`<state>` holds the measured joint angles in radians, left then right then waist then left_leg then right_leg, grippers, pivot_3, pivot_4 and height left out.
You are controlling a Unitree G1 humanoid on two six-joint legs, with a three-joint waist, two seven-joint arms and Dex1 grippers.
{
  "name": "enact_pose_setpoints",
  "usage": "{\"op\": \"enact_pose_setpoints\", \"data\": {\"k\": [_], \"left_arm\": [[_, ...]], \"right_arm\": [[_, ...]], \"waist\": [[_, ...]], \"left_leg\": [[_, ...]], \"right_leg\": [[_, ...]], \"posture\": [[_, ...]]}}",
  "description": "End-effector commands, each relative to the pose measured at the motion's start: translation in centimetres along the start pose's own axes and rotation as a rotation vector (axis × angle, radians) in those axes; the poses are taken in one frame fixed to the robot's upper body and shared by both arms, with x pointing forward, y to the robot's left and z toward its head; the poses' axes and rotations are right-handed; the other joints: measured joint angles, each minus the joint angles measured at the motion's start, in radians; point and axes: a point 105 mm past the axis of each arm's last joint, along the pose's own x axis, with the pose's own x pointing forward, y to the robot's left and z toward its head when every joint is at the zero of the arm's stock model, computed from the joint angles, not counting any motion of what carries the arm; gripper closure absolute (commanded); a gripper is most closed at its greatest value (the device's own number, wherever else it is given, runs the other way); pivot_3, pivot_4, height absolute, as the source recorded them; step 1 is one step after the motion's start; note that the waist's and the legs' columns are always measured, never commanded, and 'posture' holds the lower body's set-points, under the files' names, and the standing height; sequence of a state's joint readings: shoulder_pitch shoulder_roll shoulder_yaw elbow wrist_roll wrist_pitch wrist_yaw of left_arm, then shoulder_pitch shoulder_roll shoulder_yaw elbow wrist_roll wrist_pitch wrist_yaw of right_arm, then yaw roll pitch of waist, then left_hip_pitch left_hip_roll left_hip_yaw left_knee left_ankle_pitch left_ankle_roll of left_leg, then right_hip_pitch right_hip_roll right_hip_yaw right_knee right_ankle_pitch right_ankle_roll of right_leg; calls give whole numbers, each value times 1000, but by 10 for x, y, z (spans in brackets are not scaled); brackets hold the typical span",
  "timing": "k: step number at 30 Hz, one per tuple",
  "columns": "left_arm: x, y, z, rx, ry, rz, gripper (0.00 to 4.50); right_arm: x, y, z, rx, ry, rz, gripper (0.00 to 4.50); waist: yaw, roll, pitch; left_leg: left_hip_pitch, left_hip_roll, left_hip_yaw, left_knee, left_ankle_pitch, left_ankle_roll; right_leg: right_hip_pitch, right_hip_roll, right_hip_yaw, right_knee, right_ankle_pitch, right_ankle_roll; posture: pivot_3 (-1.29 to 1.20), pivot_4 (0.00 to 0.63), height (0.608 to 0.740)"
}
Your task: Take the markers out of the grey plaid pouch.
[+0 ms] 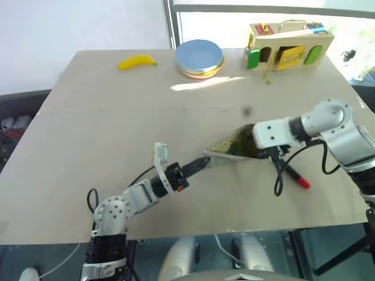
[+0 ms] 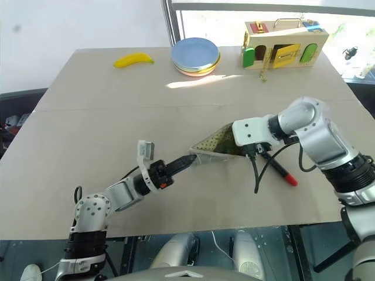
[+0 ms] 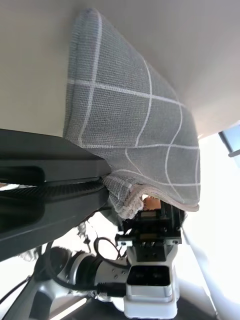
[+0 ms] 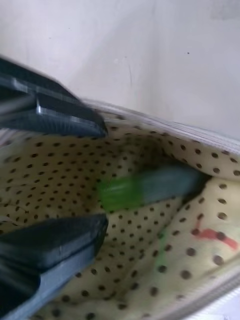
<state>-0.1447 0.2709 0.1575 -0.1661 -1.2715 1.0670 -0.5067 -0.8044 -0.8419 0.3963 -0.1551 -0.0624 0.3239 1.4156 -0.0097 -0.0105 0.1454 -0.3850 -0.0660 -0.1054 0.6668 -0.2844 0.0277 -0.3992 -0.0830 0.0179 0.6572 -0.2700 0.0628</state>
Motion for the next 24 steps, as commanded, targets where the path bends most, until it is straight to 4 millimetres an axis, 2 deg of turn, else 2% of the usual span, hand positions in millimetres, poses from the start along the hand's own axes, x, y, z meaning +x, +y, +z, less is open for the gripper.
{"op": "enact_pose_setpoints", "data": {"k": [1, 6, 9, 14, 19, 24], "left_arm": [[6, -34, -1, -40, 22, -153, 4500], [6, -57, 7, -150, -5, -250, 4500], [6, -55, -2, -153, 51, -215, 4500], [1, -32, -13, -153, 86, -93, 4500], [2, -42, -6, -109, 74, -127, 4500], [-1, -31, -16, -105, 111, -76, 4500]], "right_arm": [[-13, -5, 14, -71, 15, -5, 2157], [-19, -7, 27, -126, 24, 24, 2157], [-20, -2, 33, -150, 32, 71, 2157], [-6, 25, 15, -117, 95, 233, 2157], [3, 37, 6, -93, 111, 295, 2157], [21, 39, -3, -109, 147, 310, 2157]], "waist": [[0, 0, 0], [0, 0, 0], [0, 0, 0], [3, 0, 0], [2, 0, 0], [-2, 0, 0]], "left_leg": [[0, 0, 0, 0, 0, 0], [0, 0, -1, 0, 0, 0], [0, 0, -1, 0, 0, 0], [0, -1, -1, 0, 0, 0], [0, -1, -1, 0, 0, 0], [1, 0, 0, 0, 0, 0]], "right_leg": [[0, 0, 0, 0, 0, 0], [0, 0, 0, 0, 0, 0], [0, 0, 0, 0, 0, 0], [0, 0, 0, 0, 0, 0], [0, 0, 0, 0, 0, 0], [0, 0, 0, 0, 0, 0]], "posture": [[0, 150, 740], [0, 150, 740], [0, 150, 740], [0, 150, 740], [0, 150, 740], [0, 150, 740]]}}
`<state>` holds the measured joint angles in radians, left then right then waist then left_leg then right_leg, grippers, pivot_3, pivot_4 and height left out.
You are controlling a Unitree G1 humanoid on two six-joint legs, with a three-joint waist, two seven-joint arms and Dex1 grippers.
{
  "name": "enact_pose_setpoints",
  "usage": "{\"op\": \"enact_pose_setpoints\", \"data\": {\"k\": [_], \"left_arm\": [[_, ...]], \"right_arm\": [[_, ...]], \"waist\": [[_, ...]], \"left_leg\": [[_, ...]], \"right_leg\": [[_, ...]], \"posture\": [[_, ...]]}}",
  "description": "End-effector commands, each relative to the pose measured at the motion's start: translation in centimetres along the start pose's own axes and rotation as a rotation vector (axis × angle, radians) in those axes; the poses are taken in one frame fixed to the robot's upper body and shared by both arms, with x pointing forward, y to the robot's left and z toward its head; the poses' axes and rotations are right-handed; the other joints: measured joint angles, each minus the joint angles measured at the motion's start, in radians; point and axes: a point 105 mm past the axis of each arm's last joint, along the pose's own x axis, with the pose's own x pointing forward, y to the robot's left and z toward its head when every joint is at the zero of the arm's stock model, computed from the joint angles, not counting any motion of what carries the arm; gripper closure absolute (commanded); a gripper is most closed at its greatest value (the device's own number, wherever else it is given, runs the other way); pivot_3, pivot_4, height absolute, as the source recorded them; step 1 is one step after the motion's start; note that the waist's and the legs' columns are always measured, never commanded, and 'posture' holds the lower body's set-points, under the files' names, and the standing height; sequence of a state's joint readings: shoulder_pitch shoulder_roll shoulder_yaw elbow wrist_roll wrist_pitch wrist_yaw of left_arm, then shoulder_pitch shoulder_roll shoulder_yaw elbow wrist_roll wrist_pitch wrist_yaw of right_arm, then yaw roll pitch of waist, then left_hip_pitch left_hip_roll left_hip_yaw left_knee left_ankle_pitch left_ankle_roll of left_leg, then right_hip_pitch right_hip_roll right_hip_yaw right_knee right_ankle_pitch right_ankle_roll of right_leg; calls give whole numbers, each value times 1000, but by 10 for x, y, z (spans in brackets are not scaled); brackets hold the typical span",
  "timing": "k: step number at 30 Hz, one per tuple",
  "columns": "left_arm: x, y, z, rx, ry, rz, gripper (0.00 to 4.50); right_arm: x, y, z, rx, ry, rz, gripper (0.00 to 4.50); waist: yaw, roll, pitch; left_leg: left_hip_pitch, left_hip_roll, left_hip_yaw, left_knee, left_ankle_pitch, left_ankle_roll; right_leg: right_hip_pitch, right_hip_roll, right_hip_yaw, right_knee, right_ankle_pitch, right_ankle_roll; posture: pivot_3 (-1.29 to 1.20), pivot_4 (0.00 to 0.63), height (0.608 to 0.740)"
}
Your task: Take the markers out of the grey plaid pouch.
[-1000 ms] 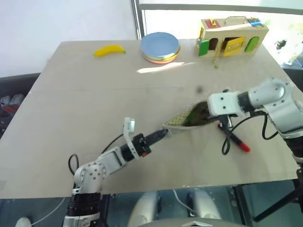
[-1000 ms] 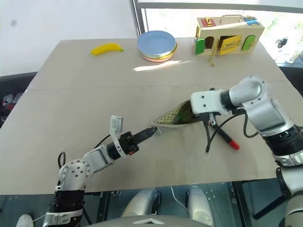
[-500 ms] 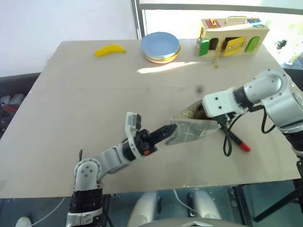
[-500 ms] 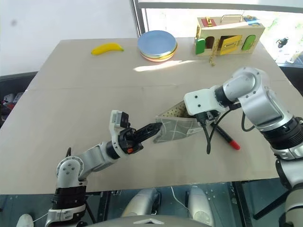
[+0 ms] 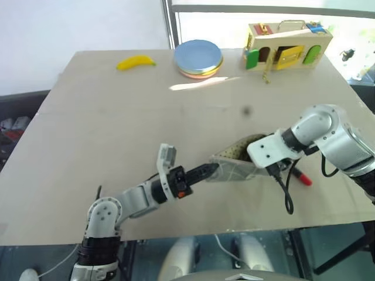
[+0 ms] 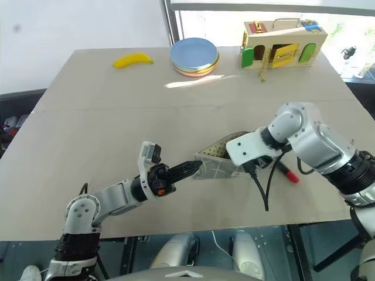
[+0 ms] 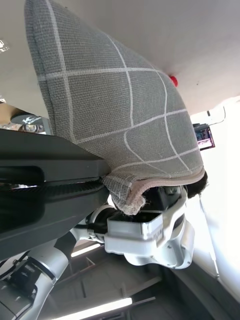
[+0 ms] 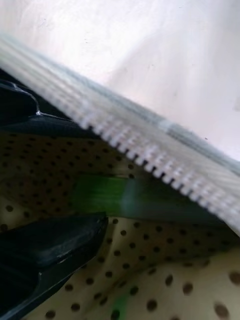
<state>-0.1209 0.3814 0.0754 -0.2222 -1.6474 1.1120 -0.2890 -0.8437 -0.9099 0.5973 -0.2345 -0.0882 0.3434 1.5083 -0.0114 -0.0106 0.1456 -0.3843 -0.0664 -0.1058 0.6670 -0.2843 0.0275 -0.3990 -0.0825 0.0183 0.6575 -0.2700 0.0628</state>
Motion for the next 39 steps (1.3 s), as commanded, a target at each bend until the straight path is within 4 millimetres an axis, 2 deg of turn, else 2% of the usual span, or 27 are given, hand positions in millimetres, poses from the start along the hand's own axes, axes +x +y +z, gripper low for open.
{"op": "enact_pose_setpoints", "data": {"k": [1, 7, 16, 19, 20, 21, 26, 30, 36, 39], "left_arm": [[-1, -2, -5, 15, 13, -14, 4500], [-7, 11, -12, -4, 11, 24, 4500], [-8, 14, -14, -15, -1, 9, 4500], [-9, 15, -15, -19, -7, 9, 4500], [-9, 15, -15, -19, -8, 8, 4500], [-10, 15, -15, -19, -10, 8, 4500], [-11, 16, -16, -17, -9, 7, 4500], [-11, 16, -17, -14, -9, 5, 4500], [-12, 17, -17, -13, -19, 4, 4500], [-13, 17, -16, -12, -22, 3, 4500]], "right_arm": [[10, 4, -5, -26, 41, 66, 2157], [20, -7, -14, -47, 108, 44, 2157], [41, 3, -16, -55, 109, 97, 2157], [46, -1, -14, -51, 90, 71, 2911], [47, -1, -14, -52, 88, 67, 3531], [47, -2, -14, -53, 87, 65, 3699], [49, -2, -12, -51, 71, 54, 3699], [37, -7, -3, -28, 4, 6, 3699], [3, -21, 15, -19, -108, -101, 3699], [-13, -23, 17, -25, -105, -141, 3699]], "waist": [[0, 0, 0], [1, 0, 0], [-1, 0, 0], [-3, 0, 0], [-3, 0, 0], [-3, 0, 0], [-4, -1, -1], [-4, -1, -1], [0, 0, 0], [1, 0, 0]], "left_leg": [[0, 0, 0, 0, 0, 0], [0, 0, 0, 0, 0, 0], [1, 0, 0, 0, 0, 0], [2, 0, 0, 0, 0, 0], [2, 0, 0, 0, 0, 0], [2, 0, 0, 0, 0, 0], [4, 0, 0, 0, 0, 0], [4, 0, 0, 0, 0, 0], [3, 0, 0, 0, 0, 0], [2, 0, -1, 0, 0, 0]], "right_leg": [[0, 0, 0, 0, 0, 0], [0, 0, 0, 0, 0, 0], [0, 0, 0, 0, 0, 0], [1, 1, 1, 1, 0, 0], [1, 1, 1, 1, 0, 0], [1, 1, 1, 1, 0, 0], [1, 2, 2, 1, 0, 0], [1, 2, 3, 1, 0, 0], [1, 2, 3, 1, 0, 0], [1, 1, 3, 1, 0, 0]], "posture": [[0, 150, 740], [0, 150, 740], [0, 150, 740], [0, 150, 740], [0, 150, 740], [0, 150, 740], [0, 150, 740], [0, 150, 740], [0, 150, 740], [0, 150, 740]]}}
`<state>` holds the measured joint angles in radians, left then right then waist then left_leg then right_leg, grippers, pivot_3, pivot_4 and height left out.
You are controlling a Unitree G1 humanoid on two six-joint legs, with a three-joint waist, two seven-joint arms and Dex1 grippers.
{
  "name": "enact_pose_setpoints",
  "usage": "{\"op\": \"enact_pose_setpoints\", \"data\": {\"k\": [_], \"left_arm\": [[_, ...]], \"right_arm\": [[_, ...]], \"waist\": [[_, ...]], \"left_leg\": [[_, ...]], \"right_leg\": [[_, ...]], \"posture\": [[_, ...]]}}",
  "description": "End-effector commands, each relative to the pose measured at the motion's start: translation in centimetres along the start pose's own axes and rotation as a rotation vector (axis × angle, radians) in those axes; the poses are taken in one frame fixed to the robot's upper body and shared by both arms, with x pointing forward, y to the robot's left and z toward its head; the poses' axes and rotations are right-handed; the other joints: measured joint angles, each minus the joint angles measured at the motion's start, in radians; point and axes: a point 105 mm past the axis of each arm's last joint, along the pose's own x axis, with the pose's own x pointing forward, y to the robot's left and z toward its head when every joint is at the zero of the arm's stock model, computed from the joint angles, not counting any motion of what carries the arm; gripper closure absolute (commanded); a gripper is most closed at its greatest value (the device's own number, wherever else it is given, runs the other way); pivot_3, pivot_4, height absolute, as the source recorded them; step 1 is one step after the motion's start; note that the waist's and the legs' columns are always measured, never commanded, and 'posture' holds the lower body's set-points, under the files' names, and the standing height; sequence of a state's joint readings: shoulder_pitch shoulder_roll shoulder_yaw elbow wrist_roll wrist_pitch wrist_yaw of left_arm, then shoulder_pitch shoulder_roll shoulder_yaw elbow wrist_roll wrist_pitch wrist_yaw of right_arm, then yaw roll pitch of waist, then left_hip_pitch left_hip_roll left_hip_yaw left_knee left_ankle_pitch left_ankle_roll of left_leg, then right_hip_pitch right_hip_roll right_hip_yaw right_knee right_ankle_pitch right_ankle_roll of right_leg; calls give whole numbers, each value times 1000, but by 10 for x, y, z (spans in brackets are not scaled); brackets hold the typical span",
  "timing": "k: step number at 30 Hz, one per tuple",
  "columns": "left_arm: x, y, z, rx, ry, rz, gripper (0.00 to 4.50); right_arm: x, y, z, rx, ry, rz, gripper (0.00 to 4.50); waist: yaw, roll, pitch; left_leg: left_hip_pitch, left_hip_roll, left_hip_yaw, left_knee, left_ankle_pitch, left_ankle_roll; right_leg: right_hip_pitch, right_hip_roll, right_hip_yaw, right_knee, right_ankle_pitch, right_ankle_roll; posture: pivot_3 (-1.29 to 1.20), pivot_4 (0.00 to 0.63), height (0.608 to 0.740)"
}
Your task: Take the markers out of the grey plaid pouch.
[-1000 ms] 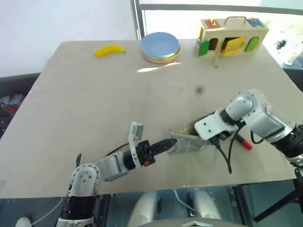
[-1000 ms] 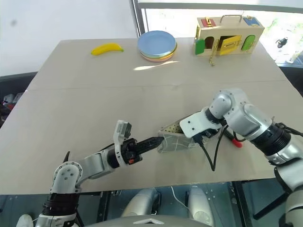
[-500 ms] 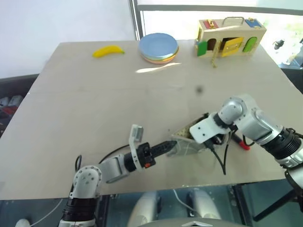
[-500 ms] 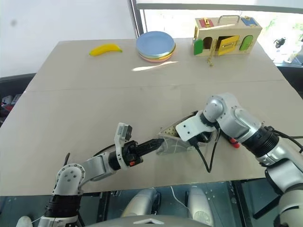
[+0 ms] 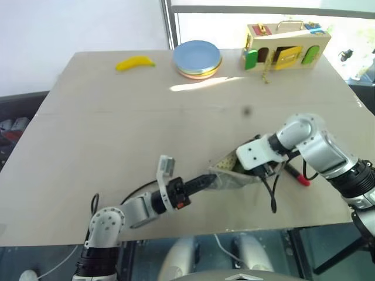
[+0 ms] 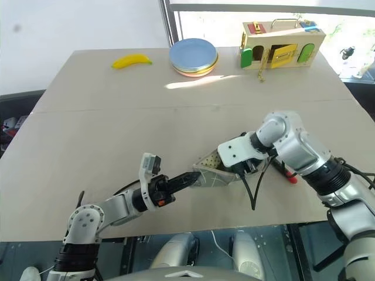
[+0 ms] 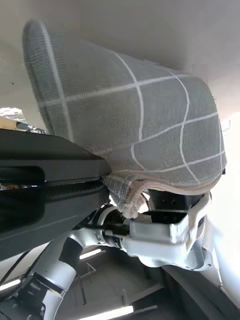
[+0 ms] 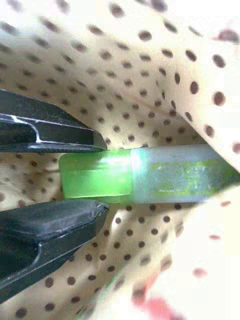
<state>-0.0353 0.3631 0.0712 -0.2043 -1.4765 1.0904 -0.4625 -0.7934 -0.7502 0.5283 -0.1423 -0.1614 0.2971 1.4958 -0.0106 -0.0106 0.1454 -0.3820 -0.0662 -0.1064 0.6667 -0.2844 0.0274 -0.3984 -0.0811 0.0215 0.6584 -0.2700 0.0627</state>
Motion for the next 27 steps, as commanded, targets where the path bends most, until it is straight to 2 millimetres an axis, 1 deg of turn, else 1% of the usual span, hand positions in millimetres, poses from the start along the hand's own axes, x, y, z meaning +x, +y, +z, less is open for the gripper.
{"op": "enact_pose_setpoints", "data": {"k": [1, 6, 11, 17, 21, 23, 27], "left_arm": [[-1, -1, 0, 5, -4, -10, 4500], [-2, 0, 1, 3, -5, -10, 4500], [-2, 1, 1, 1, -3, -9, 4500], [-3, 2, 0, 0, -3, -7, 4500], [-2, 3, 1, 2, -3, -4, 4500], [-2, 3, 1, 3, -3, -2, 4500], [-2, 4, 1, 0, -14, 0, 4500]], "right_arm": [[-36, -11, 12, -47, -3, -97, 3699], [-52, -8, 9, -75, 64, -128, 3699], [-62, 0, -5, -92, 181, -115, 3699], [-72, 13, -6, -114, 240, -76, 3699], [-75, 6, 14, -224, 197, -111, 3699], [-77, 1, 23, -250, 171, -138, 3699], [-86, -2, 30, -262, 151, -157, 3699]], "waist": [[0, 0, 0], [2, 0, 0], [2, 1, 1], [1, 1, 1], [0, 1, 1], [-1, 1, 1], [2, 1, 1]], "left_leg": [[0, 0, 0, 0, 0, 0], [-1, 0, -1, 0, 0, 0], [-1, 0, -1, 0, 0, 0], [-1, 0, -1, -1, 0, 0], [-1, 0, -1, -1, 0, 0], [-1, 0, -1, -1, 0, 0], [-2, 0, -1, -1, 0, 0]], "right_leg": [[0, 0, 0, 0, 0, 0], [-1, 0, -1, -1, 0, 0], [-1, 0, -1, -1, 0, 0], [-1, 0, -1, -1, 0, 0], [-1, 0, -1, -1, 0, 0], [-1, 0, -1, -1, 0, 0], [-1, 0, -1, -1, 0, 0]], "posture": [[0, 150, 740], [0, 150, 740], [0, 150, 740], [0, 150, 740], [0, 150, 740], [0, 150, 740], [0, 150, 740]]}}
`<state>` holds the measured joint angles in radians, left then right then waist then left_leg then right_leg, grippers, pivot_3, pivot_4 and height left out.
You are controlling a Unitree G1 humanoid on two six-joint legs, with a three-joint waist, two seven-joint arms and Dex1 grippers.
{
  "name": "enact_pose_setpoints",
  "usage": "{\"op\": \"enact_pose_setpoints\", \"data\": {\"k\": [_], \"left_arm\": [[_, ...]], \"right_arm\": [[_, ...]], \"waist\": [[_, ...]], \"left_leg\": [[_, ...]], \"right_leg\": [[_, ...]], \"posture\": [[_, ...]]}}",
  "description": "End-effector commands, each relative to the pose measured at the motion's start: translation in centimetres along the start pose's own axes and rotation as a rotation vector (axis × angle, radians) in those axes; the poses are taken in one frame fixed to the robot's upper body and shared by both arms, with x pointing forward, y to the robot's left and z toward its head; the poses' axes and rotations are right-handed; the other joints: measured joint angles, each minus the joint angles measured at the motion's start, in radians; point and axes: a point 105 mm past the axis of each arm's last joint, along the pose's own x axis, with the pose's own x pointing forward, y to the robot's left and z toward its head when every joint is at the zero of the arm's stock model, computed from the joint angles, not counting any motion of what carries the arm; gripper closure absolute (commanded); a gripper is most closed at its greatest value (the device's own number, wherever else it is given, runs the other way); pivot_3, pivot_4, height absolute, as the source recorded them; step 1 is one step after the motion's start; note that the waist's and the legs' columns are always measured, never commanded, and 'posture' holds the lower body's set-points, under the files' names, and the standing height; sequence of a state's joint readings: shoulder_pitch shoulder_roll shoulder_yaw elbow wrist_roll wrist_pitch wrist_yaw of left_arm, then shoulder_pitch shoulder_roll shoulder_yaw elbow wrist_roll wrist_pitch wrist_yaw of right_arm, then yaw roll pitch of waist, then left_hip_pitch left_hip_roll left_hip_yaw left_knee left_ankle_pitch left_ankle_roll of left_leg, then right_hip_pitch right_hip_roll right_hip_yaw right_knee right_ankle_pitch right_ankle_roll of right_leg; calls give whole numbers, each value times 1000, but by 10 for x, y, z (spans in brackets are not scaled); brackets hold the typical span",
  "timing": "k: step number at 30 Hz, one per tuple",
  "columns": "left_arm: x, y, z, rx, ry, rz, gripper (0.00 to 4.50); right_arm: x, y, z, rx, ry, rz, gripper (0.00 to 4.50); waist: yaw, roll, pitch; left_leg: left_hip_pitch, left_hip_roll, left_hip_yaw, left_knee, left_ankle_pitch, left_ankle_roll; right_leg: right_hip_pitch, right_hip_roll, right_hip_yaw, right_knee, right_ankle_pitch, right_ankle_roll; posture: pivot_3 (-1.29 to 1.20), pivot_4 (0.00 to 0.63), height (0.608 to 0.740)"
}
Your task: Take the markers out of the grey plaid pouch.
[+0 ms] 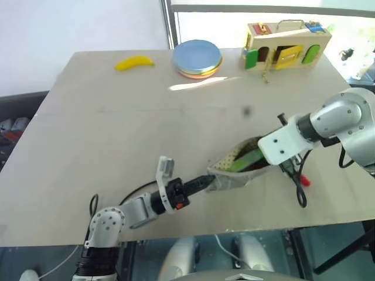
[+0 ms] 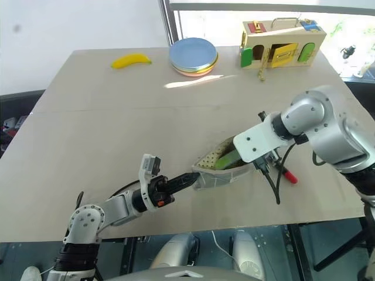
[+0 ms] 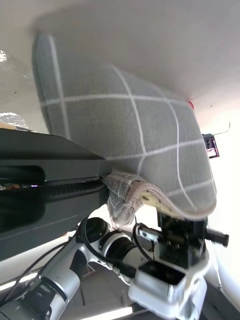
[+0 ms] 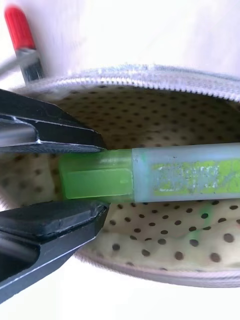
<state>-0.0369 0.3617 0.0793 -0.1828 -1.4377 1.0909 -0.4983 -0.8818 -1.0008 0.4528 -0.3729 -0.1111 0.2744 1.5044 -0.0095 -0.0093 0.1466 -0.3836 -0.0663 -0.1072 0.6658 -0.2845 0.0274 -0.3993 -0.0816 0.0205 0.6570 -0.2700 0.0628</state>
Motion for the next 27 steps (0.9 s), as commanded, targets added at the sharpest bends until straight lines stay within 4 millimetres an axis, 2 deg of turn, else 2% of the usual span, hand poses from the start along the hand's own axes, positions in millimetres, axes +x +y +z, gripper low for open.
{"op": "enact_pose_setpoints", "data": {"k": [1, 8, 13, 16, 21, 24, 27], "left_arm": [[0, -1, 0, -6, -14, -7, 4500], [3, 0, 2, -4, -9, -6, 4500], [7, -1, 4, 6, -1, -6, 4500], [7, -1, 9, 24, -14, 4, 4500], [-2, -2, 28, 92, -67, 37, 4500], [-9, -8, 41, 202, -68, 72, 4500], [-12, -24, 56, 380, -40, 99, 4500]], "right_arm": [[-22, -5, 14, -44, -43, -25, 3699], [-43, -9, -3, -10, 44, -31, 3699], [-44, -5, -8, 1, 66, 0, 3699], [-49, -10, -7, 19, 51, -32, 3699], [-73, -19, -6, 181, -81, -125, 3699], [-86, -21, -9, 320, -185, -187, 3699], [-89, -14, -23, 452, -230, -236, 3699]], "waist": [[3, 0, 0], [6, 0, 1], [6, 0, 1], [6, 0, 1], [7, 0, 2], [9, 0, 2], [12, -1, 2]], "left_leg": [[0, 0, 0, 0, 0, 0], [0, 0, 0, 0, 0, 0], [0, 0, 0, 0, 0, 0], [0, 0, 0, 0, 0, 0], [-1, 0, 0, 0, 0, 0], [-1, 0, -1, 0, 0, 0], [-2, 0, -1, -1, 0, 0]], "right_leg": [[0, 0, 0, 0, 0, 0], [0, 0, 0, 0, 0, 0], [0, 0, 0, 0, 0, 0], [0, 0, 0, 0, 0, 0], [0, 0, 0, 0, 0, 0], [0, 0, -1, -1, 0, 0], [-1, -1, -1, -2, 0, 0]], "posture": [[0, 150, 740], [0, 150, 740], [0, 150, 740], [0, 150, 740], [0, 150, 740], [0, 150, 740], [0, 150, 740]]}}
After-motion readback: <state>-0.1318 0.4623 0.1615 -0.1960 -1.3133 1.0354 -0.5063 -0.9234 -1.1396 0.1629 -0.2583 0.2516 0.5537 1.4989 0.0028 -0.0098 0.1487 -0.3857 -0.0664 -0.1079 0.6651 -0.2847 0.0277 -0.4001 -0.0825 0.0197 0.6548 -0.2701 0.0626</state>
